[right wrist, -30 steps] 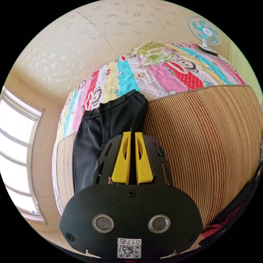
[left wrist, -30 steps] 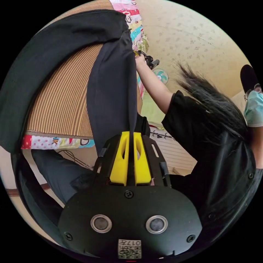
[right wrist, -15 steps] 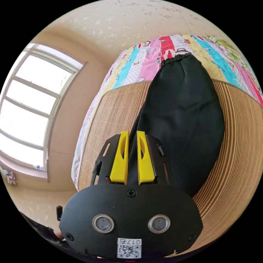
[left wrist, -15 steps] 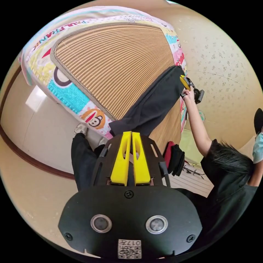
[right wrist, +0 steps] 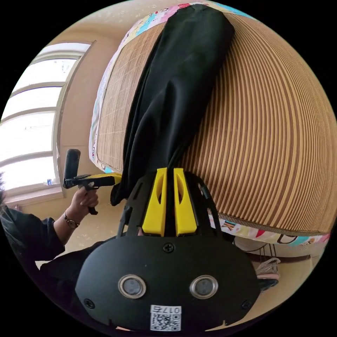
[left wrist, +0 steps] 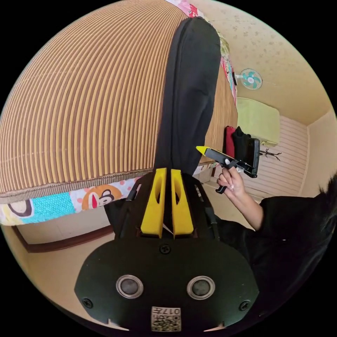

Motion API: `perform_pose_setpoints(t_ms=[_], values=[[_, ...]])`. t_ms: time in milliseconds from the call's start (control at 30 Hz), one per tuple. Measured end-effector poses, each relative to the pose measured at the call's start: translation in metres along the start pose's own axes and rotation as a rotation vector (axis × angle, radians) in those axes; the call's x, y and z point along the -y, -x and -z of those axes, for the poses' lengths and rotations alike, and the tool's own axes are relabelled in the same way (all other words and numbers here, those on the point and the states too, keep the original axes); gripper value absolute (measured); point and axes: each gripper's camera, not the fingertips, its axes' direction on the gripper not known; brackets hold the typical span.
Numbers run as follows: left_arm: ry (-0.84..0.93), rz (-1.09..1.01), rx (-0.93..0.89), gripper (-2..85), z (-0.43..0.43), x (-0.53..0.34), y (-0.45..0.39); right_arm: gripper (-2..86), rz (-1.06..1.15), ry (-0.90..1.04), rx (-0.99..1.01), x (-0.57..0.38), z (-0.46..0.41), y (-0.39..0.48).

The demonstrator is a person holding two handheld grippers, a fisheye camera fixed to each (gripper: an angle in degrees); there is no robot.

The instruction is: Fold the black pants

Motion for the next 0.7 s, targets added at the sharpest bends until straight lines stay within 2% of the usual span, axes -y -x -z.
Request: perform_pose_setpoints(t_ms=[167,300,367,433,533,600,667,700], values=[[0.212,0.004,0.037,-0.2,-0.047,-0.037,-0.014,4.8,-0.054,0.124,-0.217,-0.038,0.013,-0.021],[0.061,-0.008,0.048,1.5,-0.026,-0.035,-0.024,6.4,-0.114,0.002,-0.228,-0.048,0.044,-0.034],[-0.068,-0.056,-0.021,5.1,-0.006,-0.013,-0.035,7.4,-0.148,-0.07,-0.14,-0.044,0.054,-0.047],[-0.106,-0.091,-0.03,6.5,-0.003,0.013,-0.045,7.7,-0.185,-0.082,-0.065,-0.038,0.05,-0.056],[-0.109,-0.138,0.026,7.7,-0.015,0.057,-0.064,7.4,-0.191,-0.094,-0.013,-0.03,0.041,-0.054],[-0.088,-0.154,0.055,7.2,-0.031,0.078,-0.073,6.6,-0.198,-0.082,-0.075,-0.029,0.037,-0.048],[-0.022,-0.15,0.205,4.1,-0.055,0.091,-0.081,5.0,-0.204,-0.064,-0.119,-0.032,0.033,-0.044],[-0.033,-0.159,0.21,3.8,-0.056,0.09,-0.083,4.6,-0.204,-0.061,-0.12,-0.034,0.033,-0.043]])
